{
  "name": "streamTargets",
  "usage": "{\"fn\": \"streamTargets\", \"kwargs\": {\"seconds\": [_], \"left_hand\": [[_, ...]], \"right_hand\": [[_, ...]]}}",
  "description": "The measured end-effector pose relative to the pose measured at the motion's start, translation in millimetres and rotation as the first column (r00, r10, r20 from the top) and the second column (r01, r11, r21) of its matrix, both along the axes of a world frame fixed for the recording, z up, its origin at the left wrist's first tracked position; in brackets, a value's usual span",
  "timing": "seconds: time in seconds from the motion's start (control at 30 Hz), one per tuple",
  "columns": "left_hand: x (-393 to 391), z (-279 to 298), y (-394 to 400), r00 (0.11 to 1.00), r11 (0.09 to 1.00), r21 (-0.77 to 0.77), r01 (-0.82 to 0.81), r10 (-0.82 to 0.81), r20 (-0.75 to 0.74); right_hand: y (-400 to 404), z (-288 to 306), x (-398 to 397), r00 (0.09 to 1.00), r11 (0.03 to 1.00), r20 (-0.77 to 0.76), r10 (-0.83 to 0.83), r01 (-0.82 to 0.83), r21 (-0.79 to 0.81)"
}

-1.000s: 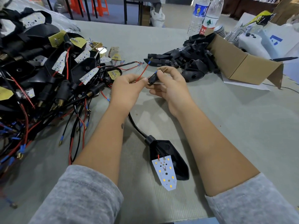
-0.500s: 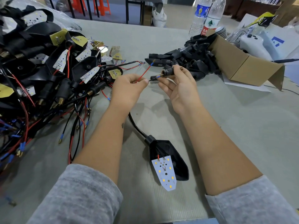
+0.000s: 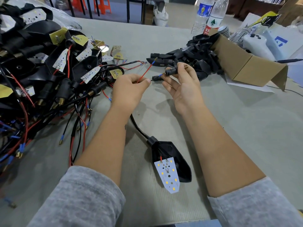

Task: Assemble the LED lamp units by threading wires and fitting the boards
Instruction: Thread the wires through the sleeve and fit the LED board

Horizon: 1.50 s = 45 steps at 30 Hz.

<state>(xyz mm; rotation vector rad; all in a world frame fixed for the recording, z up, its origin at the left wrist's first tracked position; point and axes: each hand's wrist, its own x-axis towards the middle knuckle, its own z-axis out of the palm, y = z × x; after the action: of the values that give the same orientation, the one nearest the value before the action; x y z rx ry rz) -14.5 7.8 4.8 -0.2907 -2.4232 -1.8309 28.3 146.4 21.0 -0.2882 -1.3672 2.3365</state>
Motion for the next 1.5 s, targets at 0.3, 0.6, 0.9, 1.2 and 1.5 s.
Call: {"fn": "streamTargets", "kwargs": {"seconds": [0.3, 0.6, 0.9, 1.2, 1.5], "left_hand": [[4.3, 2.6, -1.0, 0.999, 0.992, -0.127, -0.024, 0.017, -0.050], [2.8, 4.1, -0.8, 0.999, 0.998, 0.058, -0.037, 0.037, 0.011], [30.2, 5.6, 27.9, 0.993, 0.993, -0.039, 0.112, -0.114, -0.038], [25.2, 14.6, 22.2, 0.987, 0.977, 0.196, 0.082, -0.107, 0.119], [26.5, 13.2, 22.2, 0.989, 0.974, 0.188, 0.124, -0.136, 0.052]], "right_hand": [[-3.0, 2.1, 3.3, 1.000, 0.989, 0.007, -0.019, 0.018, 0.150], [-0.2, -0.5, 3.2, 0.999, 0.992, 0.029, 0.029, -0.032, 0.123], [7.6, -3.2, -2.1, 0.998, 0.998, 0.000, -0.059, 0.059, -0.012], [4.5, -6.2, -5.2, 0.995, 0.986, -0.078, 0.068, -0.078, -0.144], [6.7, -5.6, -2.6, 0.993, 0.990, -0.107, 0.056, -0.069, -0.122]]}}
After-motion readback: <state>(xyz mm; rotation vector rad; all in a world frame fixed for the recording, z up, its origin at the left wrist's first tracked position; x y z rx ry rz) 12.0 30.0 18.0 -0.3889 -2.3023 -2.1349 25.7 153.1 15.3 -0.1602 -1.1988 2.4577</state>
